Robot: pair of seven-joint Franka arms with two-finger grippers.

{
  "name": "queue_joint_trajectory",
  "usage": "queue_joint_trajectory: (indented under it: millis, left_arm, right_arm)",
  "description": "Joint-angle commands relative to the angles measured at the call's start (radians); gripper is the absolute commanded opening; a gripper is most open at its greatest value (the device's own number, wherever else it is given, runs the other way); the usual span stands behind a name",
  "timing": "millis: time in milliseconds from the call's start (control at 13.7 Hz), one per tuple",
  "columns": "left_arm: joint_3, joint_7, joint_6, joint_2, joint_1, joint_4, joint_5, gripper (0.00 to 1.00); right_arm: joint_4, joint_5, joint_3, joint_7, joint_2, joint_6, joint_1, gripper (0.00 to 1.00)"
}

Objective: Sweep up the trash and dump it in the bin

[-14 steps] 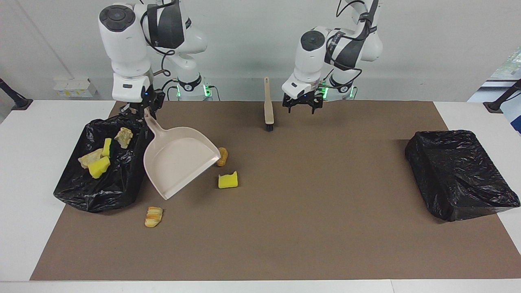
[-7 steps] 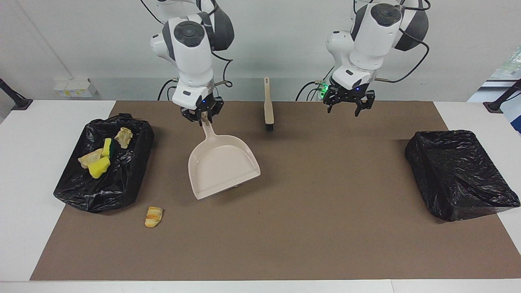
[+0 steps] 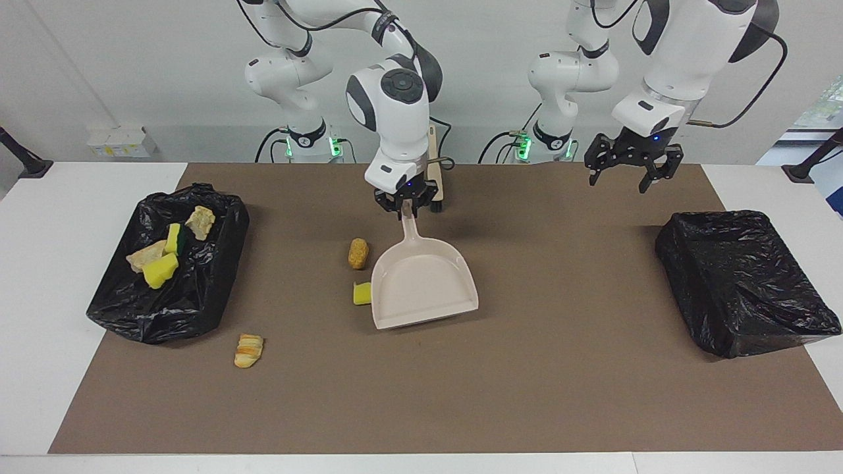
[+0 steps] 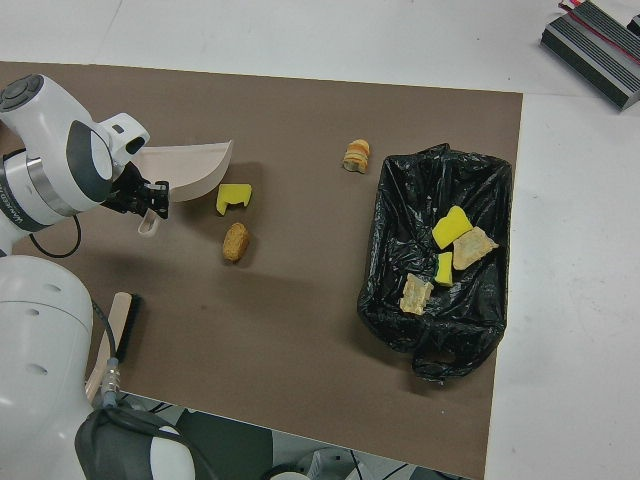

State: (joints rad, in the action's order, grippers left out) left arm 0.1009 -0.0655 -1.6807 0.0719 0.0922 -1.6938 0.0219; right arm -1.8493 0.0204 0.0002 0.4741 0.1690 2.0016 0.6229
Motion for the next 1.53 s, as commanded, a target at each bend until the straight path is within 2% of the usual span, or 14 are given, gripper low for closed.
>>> queue_joint_trajectory:
  millis: [0,146,874,1166,1239,1311,1384,1457]
  left_arm:
    - [0.016,-0.013,0.079,-0.061,-0.031,0.116,-0.019,1.00]
    - [0.016,-0.016,0.122,-0.089,-0.029,0.167,-0.048,1.00]
    - [0.016,-0.045,0.134,-0.058,-0.049,0.148,-0.039,1.00]
    - [0.016,-0.053,0.128,-0.057,-0.049,0.146,-0.037,1.00]
    - [0.016,-0.053,0.128,-0.057,-0.049,0.146,-0.037,1.00]
    - [0.016,-0.056,0.128,-0.057,-0.046,0.146,-0.037,1.00]
    - [0.016,-0.057,0.125,-0.058,-0.045,0.146,-0.037,1.00]
    - [0.016,-0.057,0.124,-0.058,-0.043,0.148,-0.037,1.00]
  right_arm:
    - [0.047,0.021,-0.008,0.141,0.076,0.055,0.081,0.00]
    - [0.051,0.004,-0.008,0.216,0.131,0.095,0.144,0.00]
    - [0.047,-0.050,-0.009,0.298,0.145,0.112,0.126,0.00]
    - [0.045,-0.047,-0.009,0.267,0.159,0.183,0.121,0.00]
    - [0.042,-0.043,-0.009,0.267,0.159,0.183,0.121,0.19]
    - [0.041,-0.042,-0.008,0.268,0.158,0.183,0.121,0.66]
    - [0.042,-0.045,-0.009,0.270,0.153,0.168,0.126,1.00]
    - [0.042,-0.039,-0.009,0.271,0.146,0.160,0.124,1.00]
